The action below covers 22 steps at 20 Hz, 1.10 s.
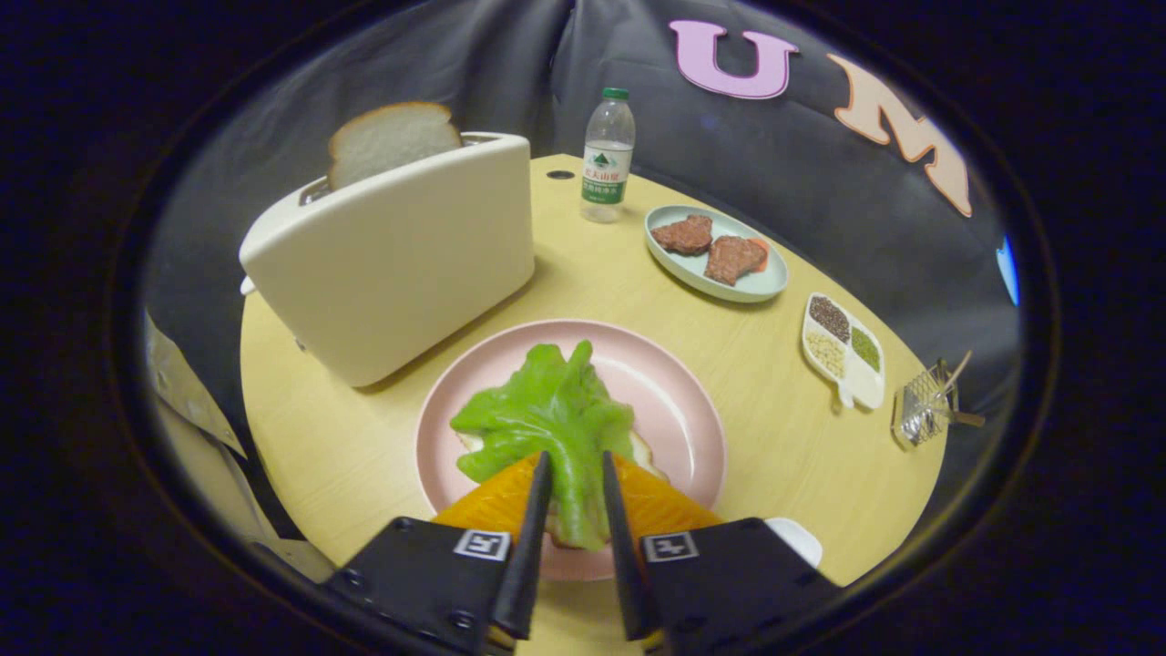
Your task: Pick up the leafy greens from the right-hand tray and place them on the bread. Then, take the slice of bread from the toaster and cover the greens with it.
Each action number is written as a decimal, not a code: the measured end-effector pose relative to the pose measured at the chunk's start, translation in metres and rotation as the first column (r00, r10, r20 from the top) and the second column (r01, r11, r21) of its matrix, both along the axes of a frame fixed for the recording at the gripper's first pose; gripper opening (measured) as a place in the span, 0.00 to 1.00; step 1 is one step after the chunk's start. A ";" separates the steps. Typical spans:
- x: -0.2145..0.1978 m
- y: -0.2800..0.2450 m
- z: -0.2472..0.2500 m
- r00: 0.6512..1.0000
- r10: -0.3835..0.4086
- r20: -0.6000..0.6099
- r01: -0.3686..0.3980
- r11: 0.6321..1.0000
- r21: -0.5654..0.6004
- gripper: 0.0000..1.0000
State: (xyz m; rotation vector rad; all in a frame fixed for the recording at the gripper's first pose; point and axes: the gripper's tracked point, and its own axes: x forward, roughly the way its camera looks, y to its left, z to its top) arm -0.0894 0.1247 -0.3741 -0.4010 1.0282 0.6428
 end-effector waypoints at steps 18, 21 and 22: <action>0.063 0.119 0.171 0.962 -0.078 0.260 0.040 0.988 0.149 0.99; 0.062 0.166 0.187 0.972 -0.107 0.209 0.047 0.960 0.275 0.99; 0.063 0.176 0.189 0.973 -0.113 0.201 0.050 0.954 0.295 0.99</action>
